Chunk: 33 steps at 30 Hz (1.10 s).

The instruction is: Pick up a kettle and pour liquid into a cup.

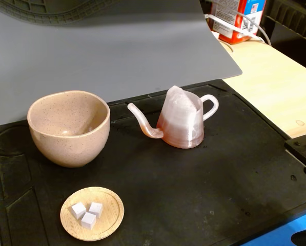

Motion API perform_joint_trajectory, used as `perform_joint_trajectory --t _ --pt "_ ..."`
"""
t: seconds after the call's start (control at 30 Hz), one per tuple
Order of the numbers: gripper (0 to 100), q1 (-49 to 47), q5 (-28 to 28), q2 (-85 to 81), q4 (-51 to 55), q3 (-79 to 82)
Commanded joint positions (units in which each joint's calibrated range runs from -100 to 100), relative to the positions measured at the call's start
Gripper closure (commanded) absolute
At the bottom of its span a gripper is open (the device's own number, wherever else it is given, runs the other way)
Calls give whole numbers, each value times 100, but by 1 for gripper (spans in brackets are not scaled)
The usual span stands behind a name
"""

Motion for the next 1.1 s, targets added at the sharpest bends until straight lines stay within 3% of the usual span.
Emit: perform_joint_trajectory --t 0.0,0.3,0.4,0.67,0.97,1.07 --pt "99 8 19 -9 22 21" --pt "99 -38 -18 -9 -56 21" --pt "99 -38 -23 -9 -1068 21" --pt "99 -38 3 -9 -1855 21" --pt "99 -121 13 25 -1881 21" --pt "99 -137 13 1416 -3584 39"
